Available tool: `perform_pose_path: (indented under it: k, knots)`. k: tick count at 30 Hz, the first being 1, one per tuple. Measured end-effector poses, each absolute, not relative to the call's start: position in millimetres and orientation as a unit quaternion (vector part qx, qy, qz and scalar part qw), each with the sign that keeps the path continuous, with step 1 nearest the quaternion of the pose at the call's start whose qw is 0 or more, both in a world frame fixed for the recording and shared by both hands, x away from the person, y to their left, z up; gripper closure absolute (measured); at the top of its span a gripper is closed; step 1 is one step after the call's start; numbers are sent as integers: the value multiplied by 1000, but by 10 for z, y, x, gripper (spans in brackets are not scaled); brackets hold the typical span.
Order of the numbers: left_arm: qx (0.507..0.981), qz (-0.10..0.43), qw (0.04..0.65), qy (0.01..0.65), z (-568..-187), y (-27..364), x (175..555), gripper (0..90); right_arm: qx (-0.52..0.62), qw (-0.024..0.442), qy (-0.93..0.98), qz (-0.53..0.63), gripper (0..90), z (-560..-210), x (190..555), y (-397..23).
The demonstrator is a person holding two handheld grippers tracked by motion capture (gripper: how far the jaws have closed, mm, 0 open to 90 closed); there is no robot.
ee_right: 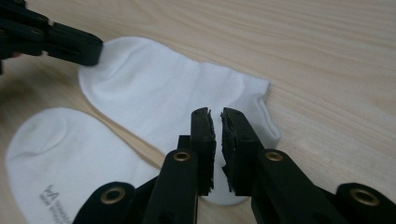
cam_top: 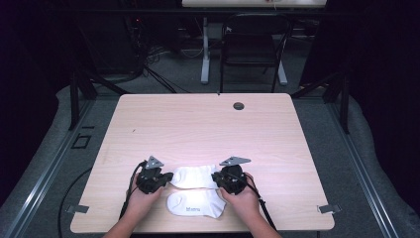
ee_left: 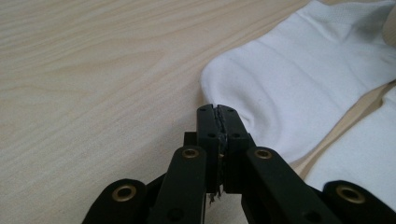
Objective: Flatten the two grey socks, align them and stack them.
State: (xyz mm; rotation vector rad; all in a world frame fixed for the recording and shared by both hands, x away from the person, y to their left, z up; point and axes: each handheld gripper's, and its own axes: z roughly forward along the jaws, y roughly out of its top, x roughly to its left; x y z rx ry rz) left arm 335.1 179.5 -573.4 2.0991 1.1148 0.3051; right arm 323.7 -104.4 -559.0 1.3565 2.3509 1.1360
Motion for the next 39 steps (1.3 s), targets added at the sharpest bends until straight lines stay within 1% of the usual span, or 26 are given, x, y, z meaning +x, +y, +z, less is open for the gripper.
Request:
perform_pose_path:
  k: [5,10,18,22,25,29,31,35,39]
  knots:
    - [814,115,366,436,-5737,1802,3351,891,461,108,802,365,831,-5682,3310,-1040]
    - [812,113,368,439,-5743,1829,3354,891,469,105,802,355,836,-5758,3333,-1081]
    - [812,109,370,439,-5752,1847,3340,891,470,104,801,355,854,-5762,3341,-1111]
    - [813,108,371,436,-5744,1849,3342,890,473,97,799,359,821,-5756,3344,-1117]
    - [811,107,373,438,-5737,1850,3334,887,473,92,797,364,813,-5726,3333,-1133]
    - [807,106,379,439,-5721,1858,3332,863,471,93,794,373,800,-5684,3324,-1167]
    - [806,106,382,439,-5718,1858,3332,837,471,96,792,375,792,-5666,3321,-1181]
    - [804,103,386,439,-5713,1870,3333,791,469,103,788,385,756,-5615,3341,-1213]
    - [798,100,392,446,-5708,1883,3350,769,473,103,787,382,725,-5598,3409,-1236]
